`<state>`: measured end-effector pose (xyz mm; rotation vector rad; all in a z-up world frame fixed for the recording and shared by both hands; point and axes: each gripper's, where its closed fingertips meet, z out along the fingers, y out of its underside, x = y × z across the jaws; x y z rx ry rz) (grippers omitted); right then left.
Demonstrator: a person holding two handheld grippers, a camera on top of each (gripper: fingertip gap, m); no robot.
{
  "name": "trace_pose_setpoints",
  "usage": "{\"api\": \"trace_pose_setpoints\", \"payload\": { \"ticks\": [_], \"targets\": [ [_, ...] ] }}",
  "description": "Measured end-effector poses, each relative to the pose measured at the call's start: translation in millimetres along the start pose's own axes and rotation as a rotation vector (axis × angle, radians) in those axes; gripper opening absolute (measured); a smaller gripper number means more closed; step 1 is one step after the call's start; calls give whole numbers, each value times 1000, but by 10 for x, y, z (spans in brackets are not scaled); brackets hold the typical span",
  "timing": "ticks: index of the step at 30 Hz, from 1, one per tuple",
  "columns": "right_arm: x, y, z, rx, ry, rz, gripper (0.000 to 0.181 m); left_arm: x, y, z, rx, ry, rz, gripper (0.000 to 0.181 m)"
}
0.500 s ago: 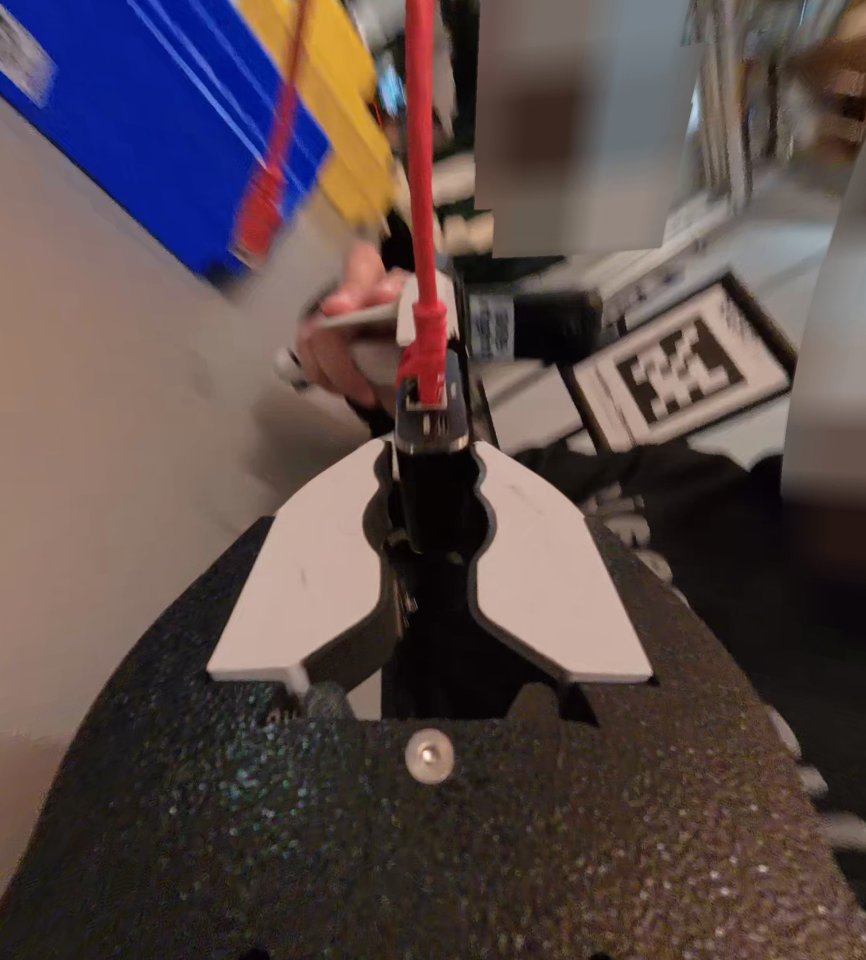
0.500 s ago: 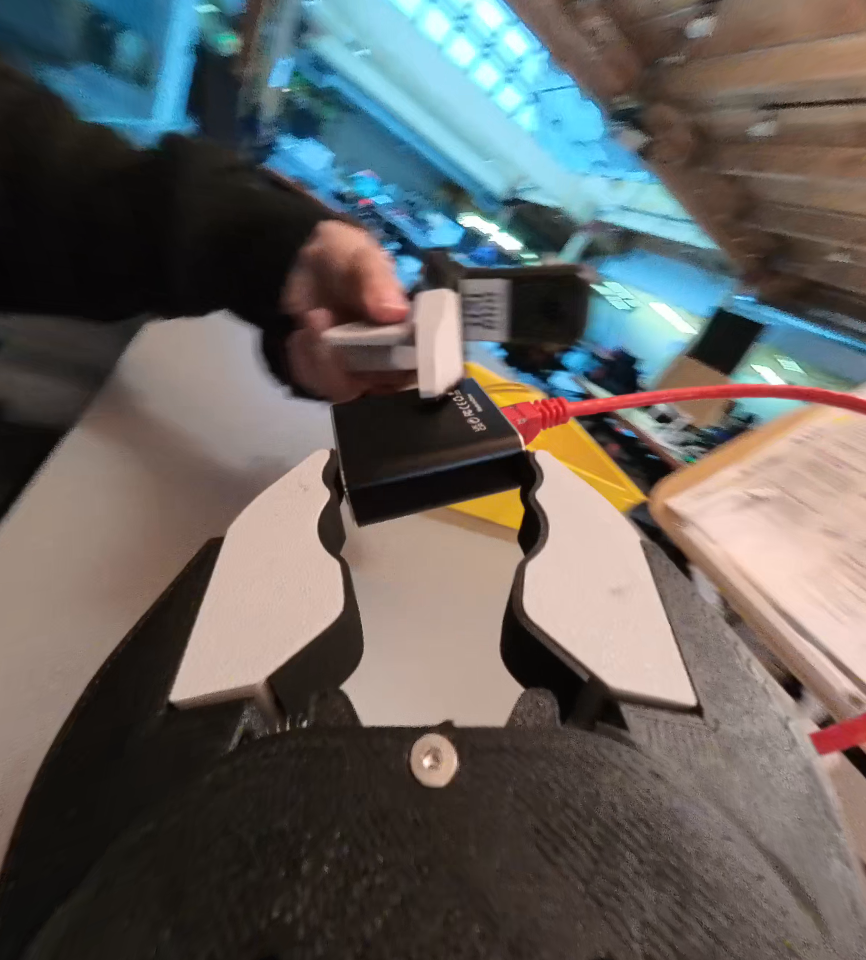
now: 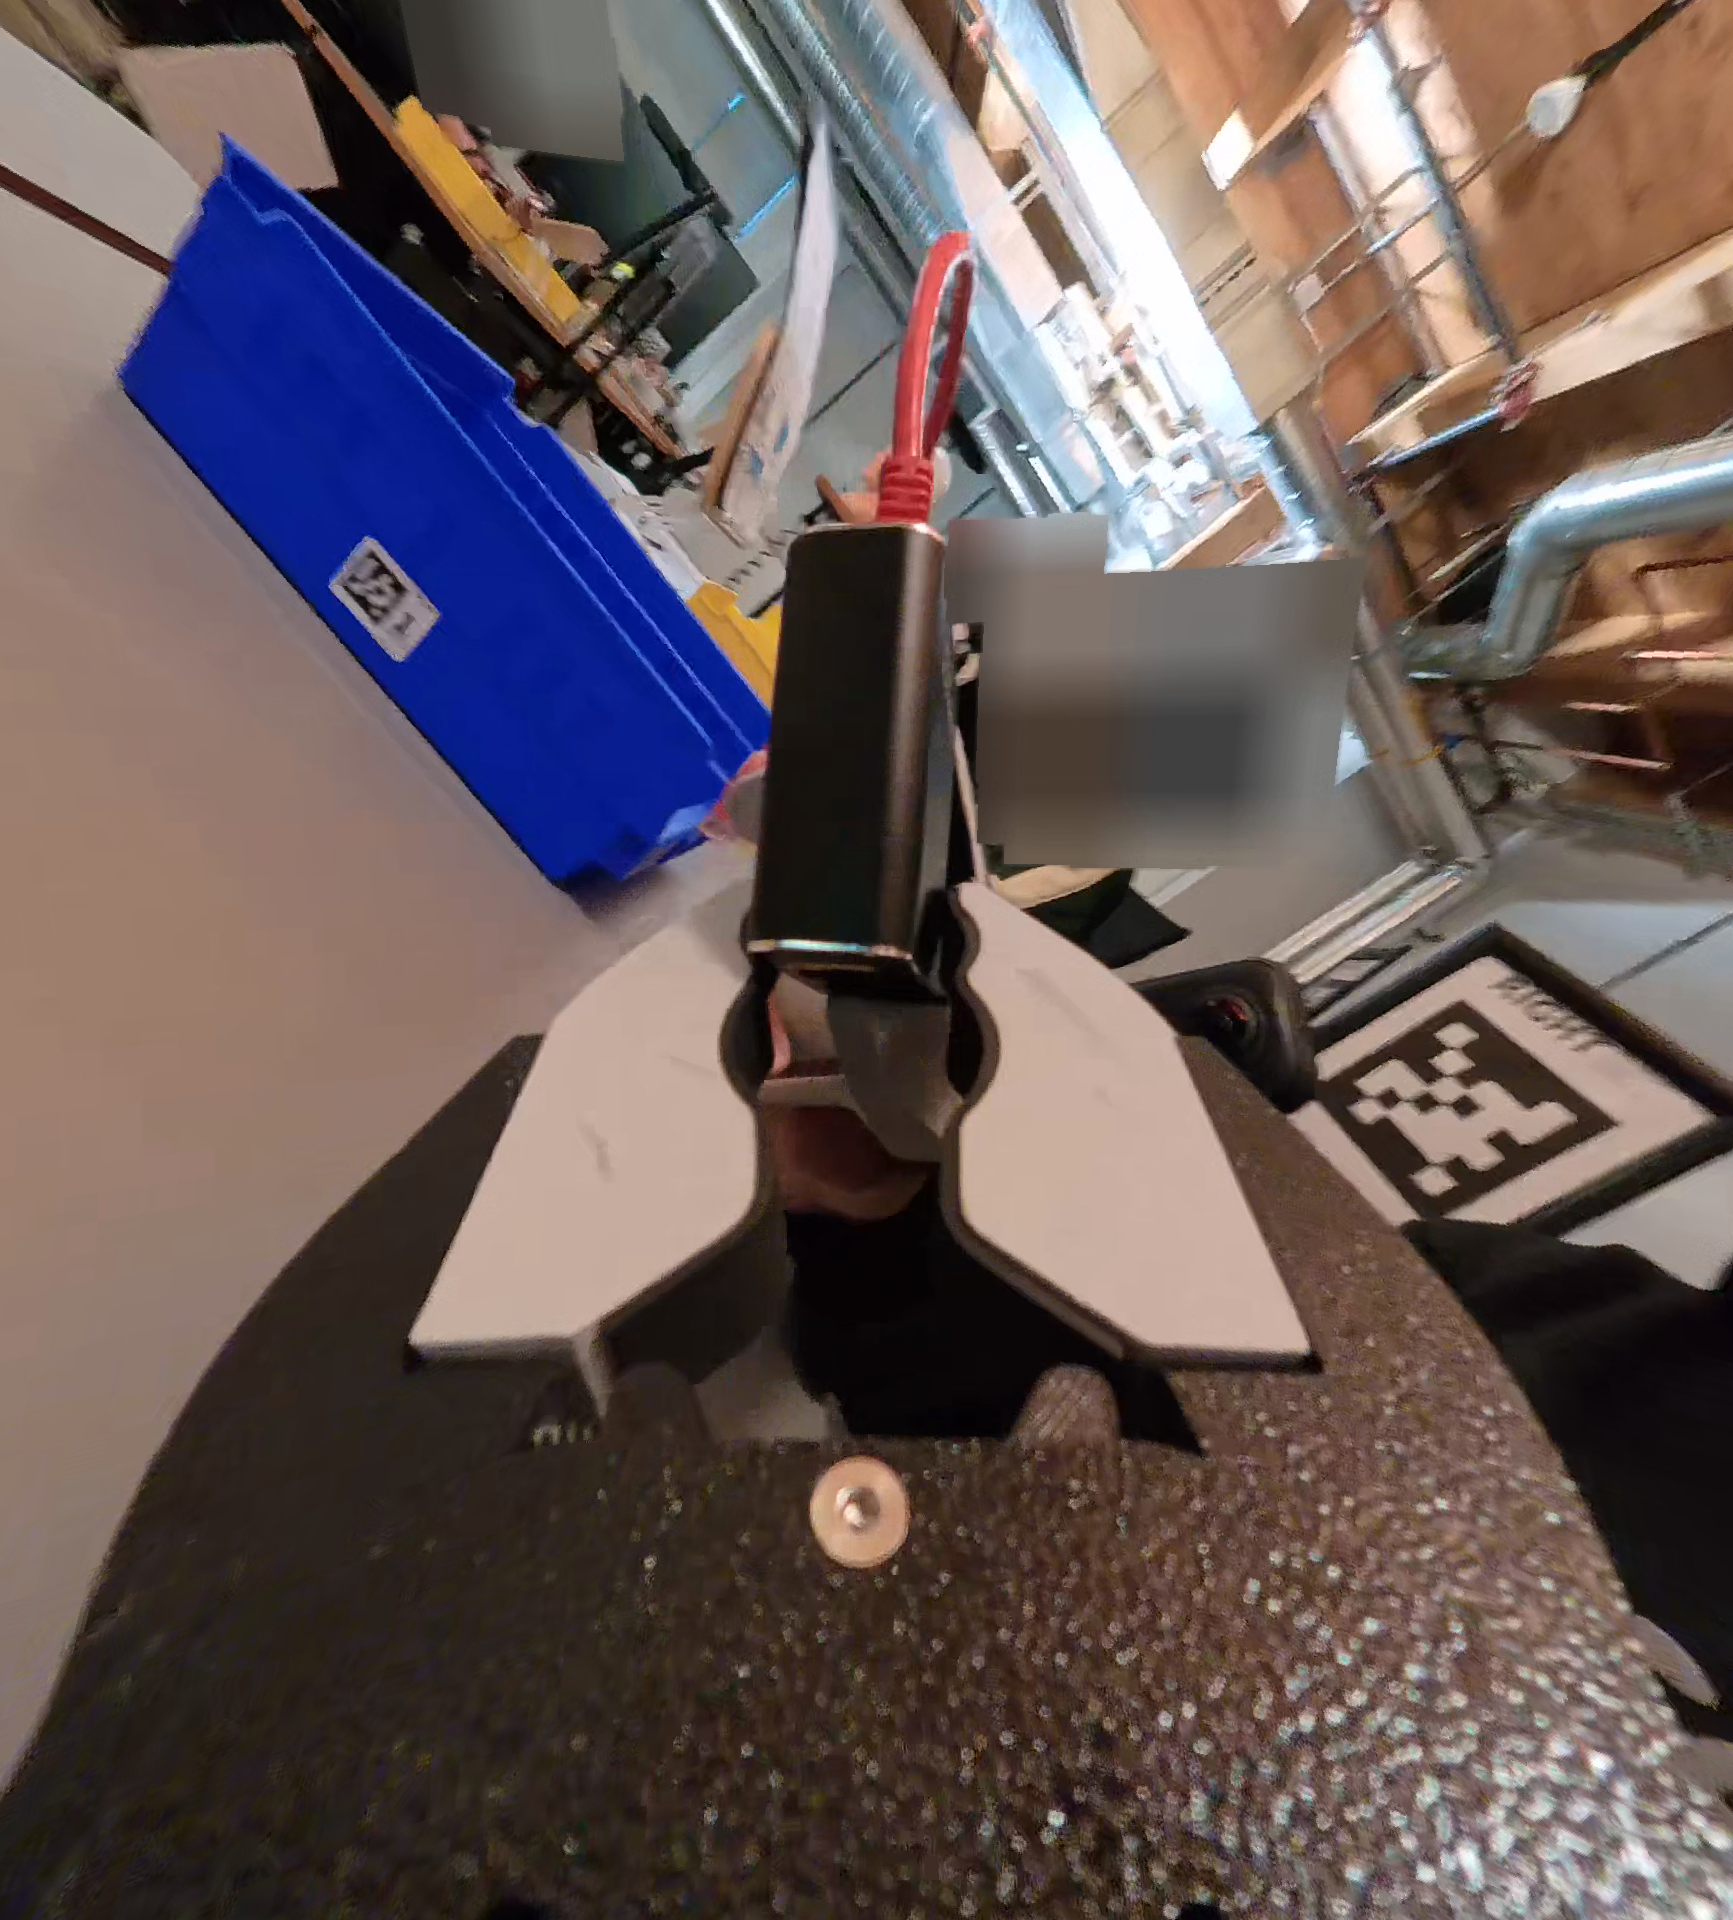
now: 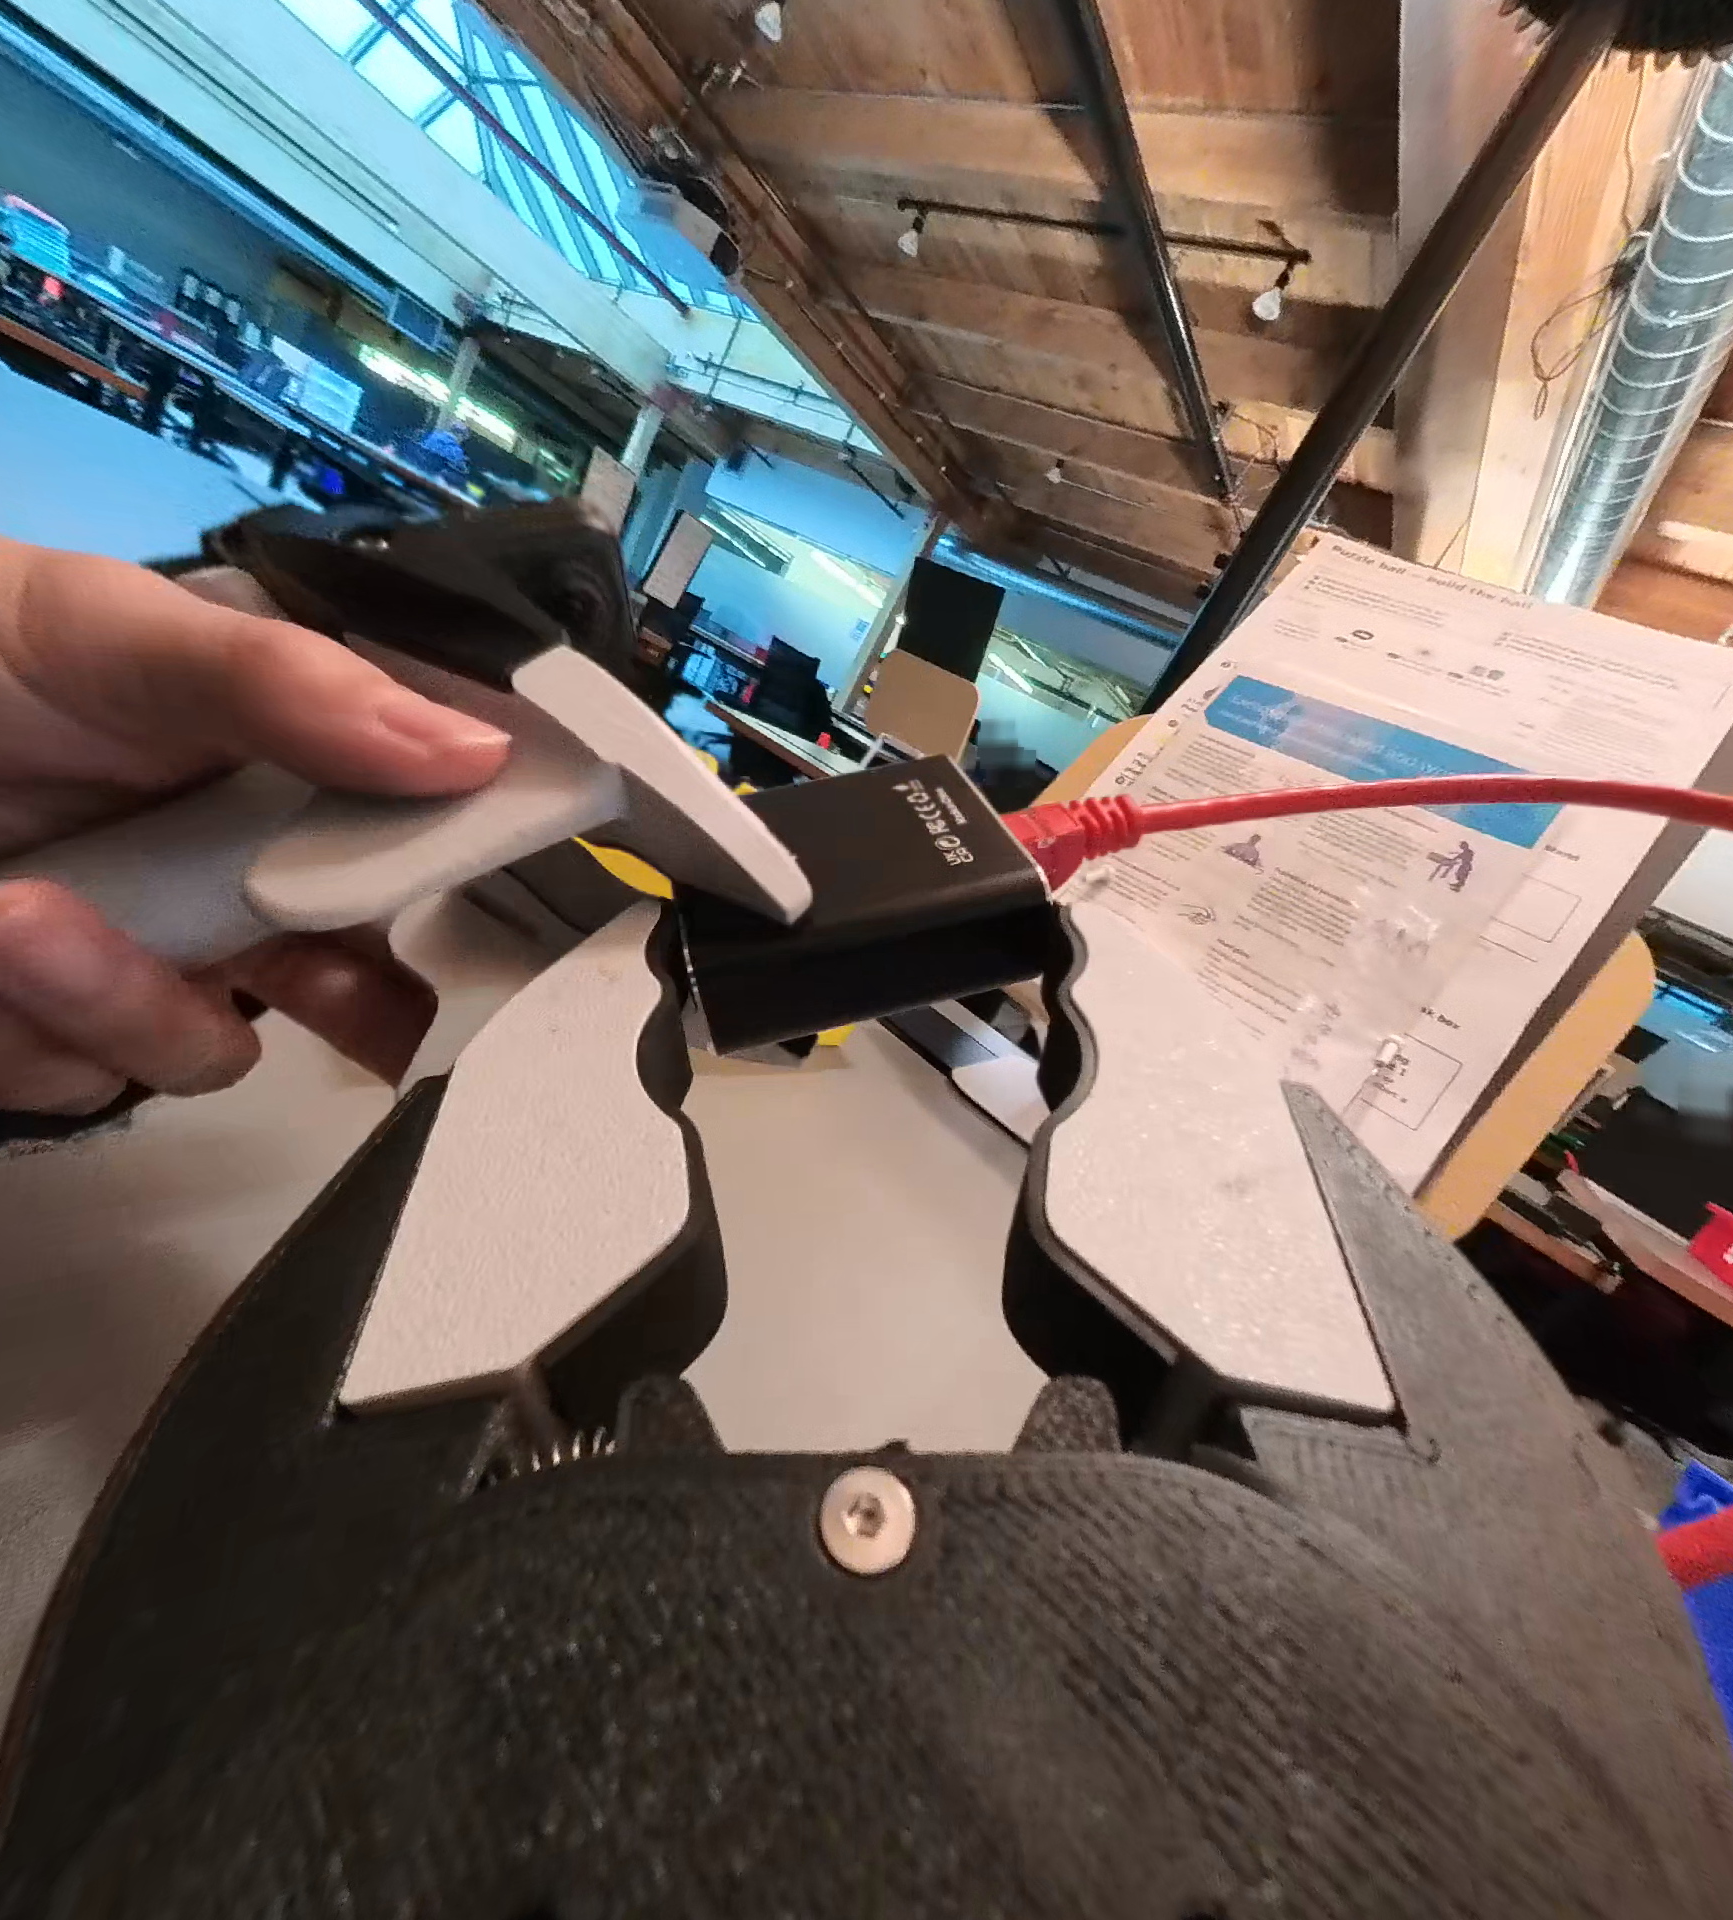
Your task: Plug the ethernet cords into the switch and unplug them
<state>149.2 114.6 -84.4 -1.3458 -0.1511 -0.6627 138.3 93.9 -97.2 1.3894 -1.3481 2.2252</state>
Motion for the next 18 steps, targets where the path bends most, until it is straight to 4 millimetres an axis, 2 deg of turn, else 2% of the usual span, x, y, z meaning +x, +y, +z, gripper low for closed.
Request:
{"api": "trace_pose_setpoints", "payload": {
  "ticks": [3, 6, 9, 12, 14, 18],
  "targets": [
    [-5, -24, -13, 30, -20, 31, 66, 44, 17, -4, -18, 73, -48, 24],
    [-36, 3, -18, 28, -57, 36, 66, 9, 44, -25, -60, 57, -27, 24],
    [-100, -38, -82, 51, -179, 57, 63, -20, 23, -113, -115, 35, -61, 24],
    [-217, -306, -278, 94, -397, 11, 71, -209, 47, -275, -259, -118, -12, 24],
    [-134, -441, -348, 48, -417, -4, 76, -193, 89, -347, -369, -131, -6, 24],
    [24, -517, -415, -9, -367, -119, 84, -106, 201, -380, -575, -117, 3, 24]
  ]
}}
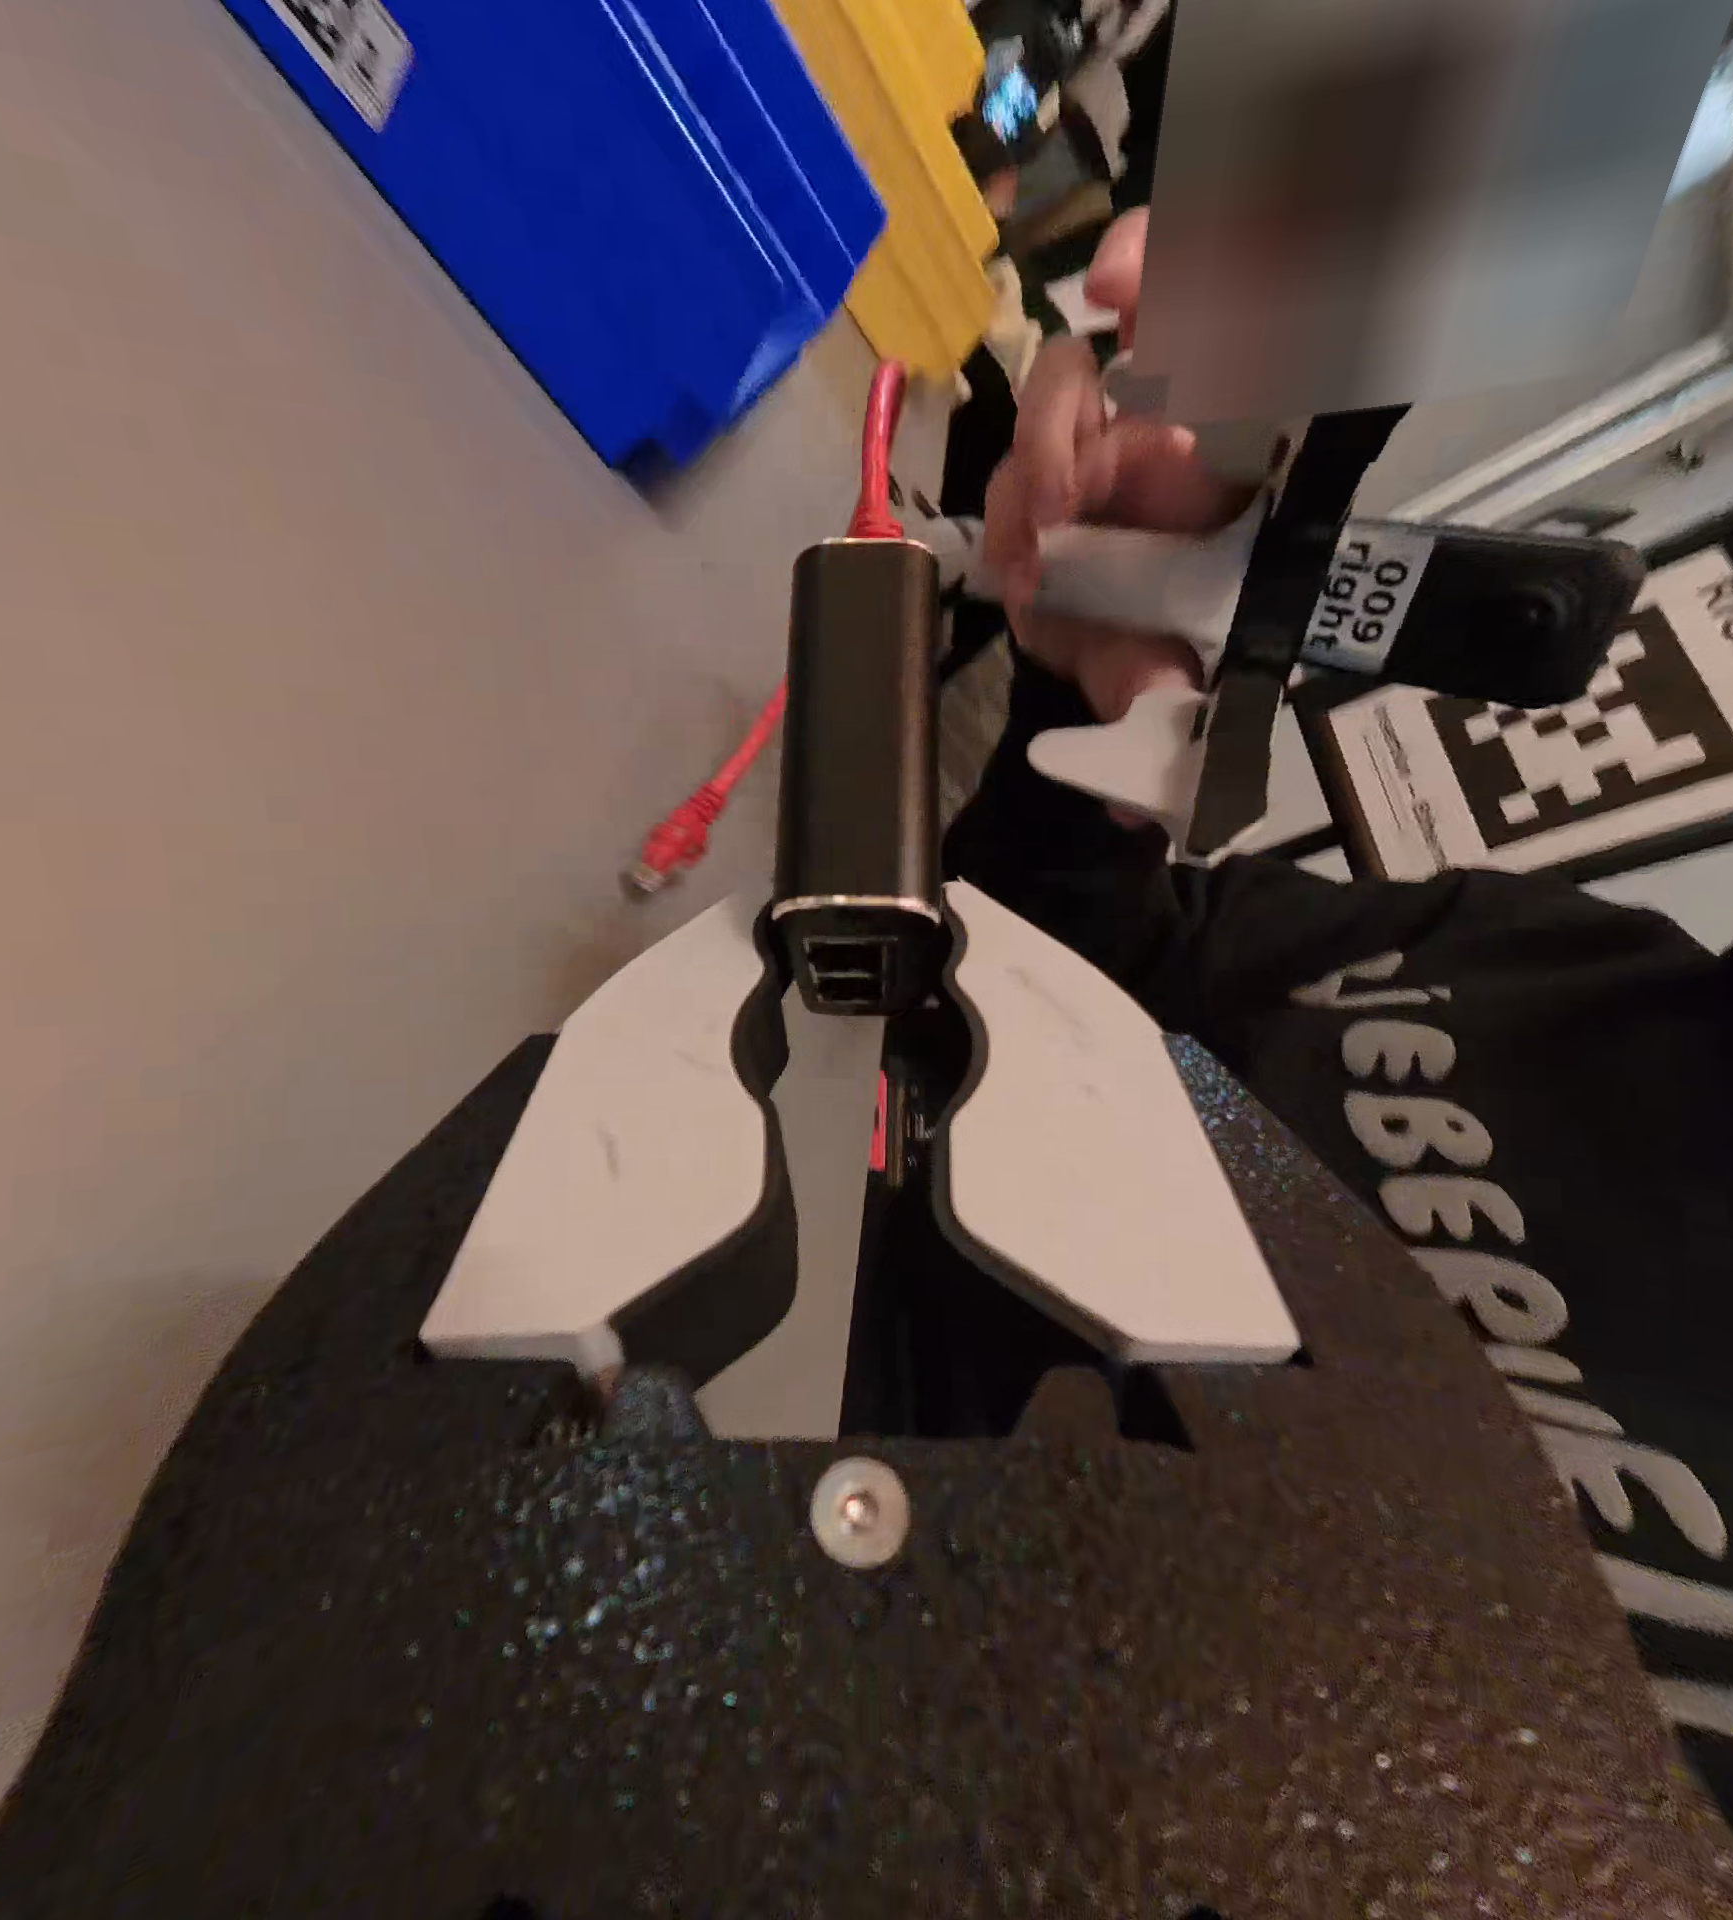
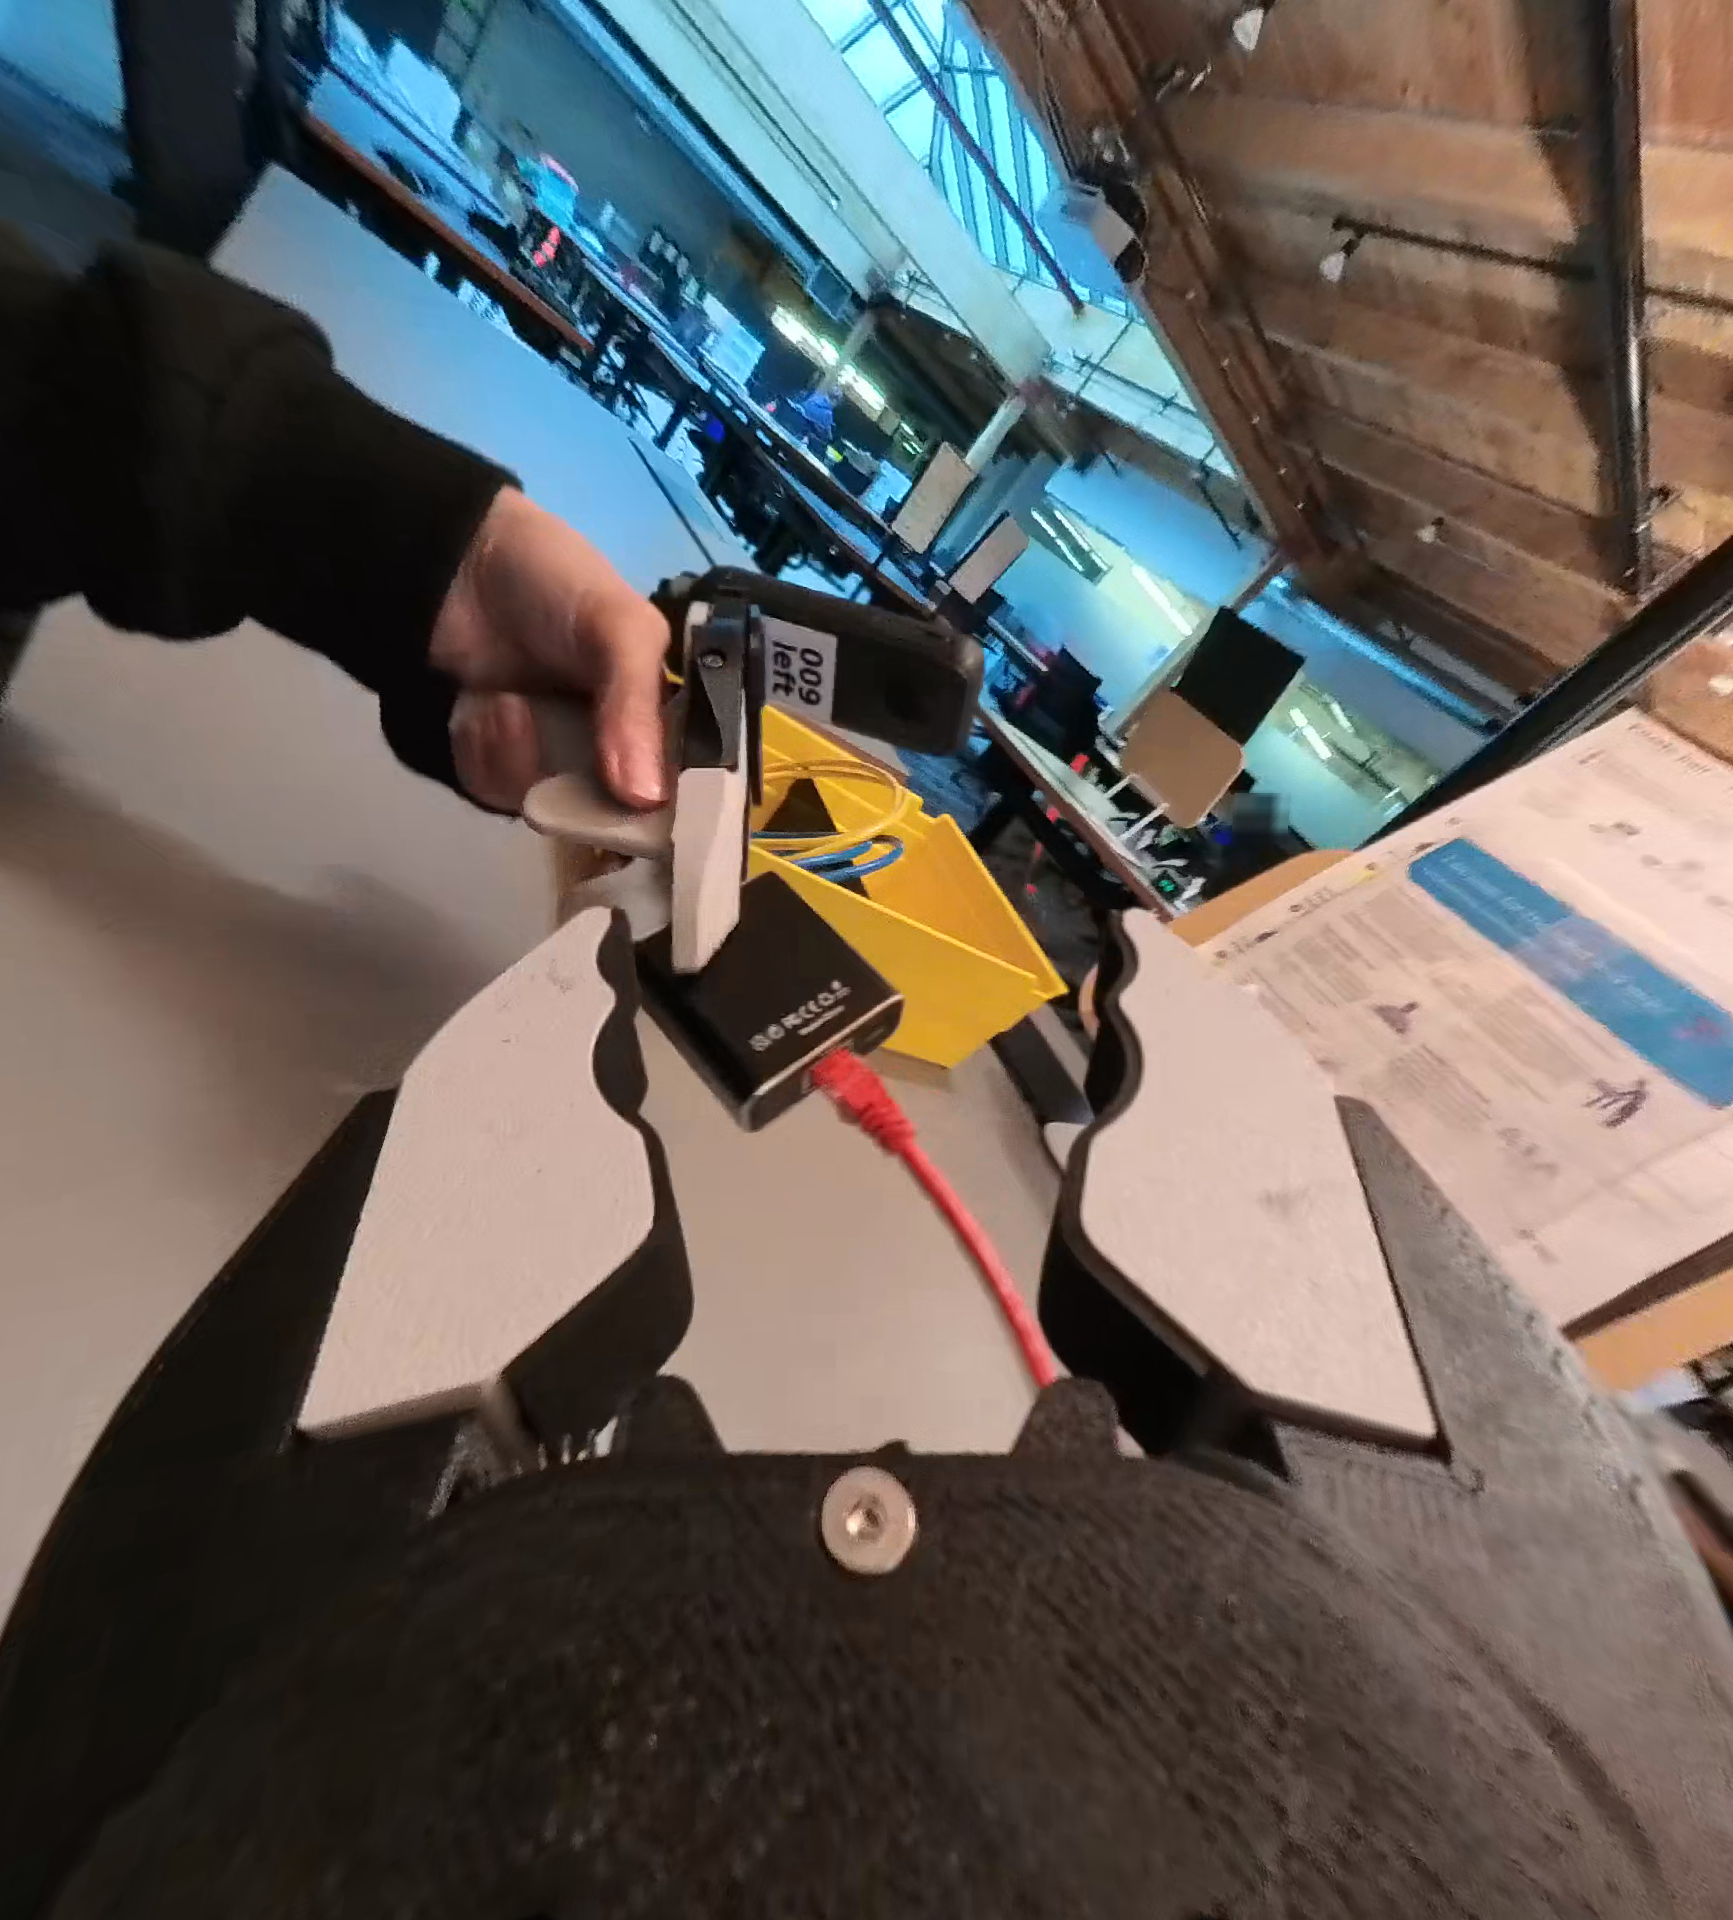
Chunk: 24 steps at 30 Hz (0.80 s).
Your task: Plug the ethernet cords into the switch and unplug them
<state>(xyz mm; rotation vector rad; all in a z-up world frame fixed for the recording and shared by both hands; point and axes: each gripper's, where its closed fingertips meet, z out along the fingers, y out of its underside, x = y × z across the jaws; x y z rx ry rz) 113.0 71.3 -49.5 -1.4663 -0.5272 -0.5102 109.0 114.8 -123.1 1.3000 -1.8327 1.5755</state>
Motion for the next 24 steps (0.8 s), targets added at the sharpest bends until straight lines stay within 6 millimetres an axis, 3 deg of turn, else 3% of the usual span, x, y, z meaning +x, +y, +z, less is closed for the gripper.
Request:
{"api": "trace_pose_setpoints", "payload": {
  "ticks": [4, 7, 9, 12, 14, 16, 17, 19, 21, 24],
  "targets": [
    [-110, 144, -80, -133, -94, -90, 86, 87, 70, 62, -128, 72, -10, 24],
    [145, 201, -314, -151, -7, -143, 86, 155, 67, 35, -146, 146, -16, 24],
    [360, 250, -555, -67, 46, -11, 84, 235, 74, -17, -151, 213, -23, 24],
    [576, 362, -935, 144, 74, 244, 62, 287, 93, -68, -168, 247, -27, 24],
    [742, 320, -1185, 300, 130, 342, 63, 310, 107, -94, -187, 251, -15, 24],
    [817, 324, -1364, 381, 139, 410, 71, 345, 96, -125, -192, 260, 0, 24],
    [825, 370, -1411, 383, 136, 433, 67, 387, 80, -137, -187, 281, 1, 24],
    [692, 563, -1307, 255, 92, 389, 69, 476, 76, -134, -196, 329, 5, 24],
    [520, 739, -1048, 118, 41, 334, 79, 515, 78, -70, -214, 347, -6, 24],
    [247, 653, -574, 151, -55, 294, 78, 531, 71, 64, -240, 360, -20, 24]
  ]
}}
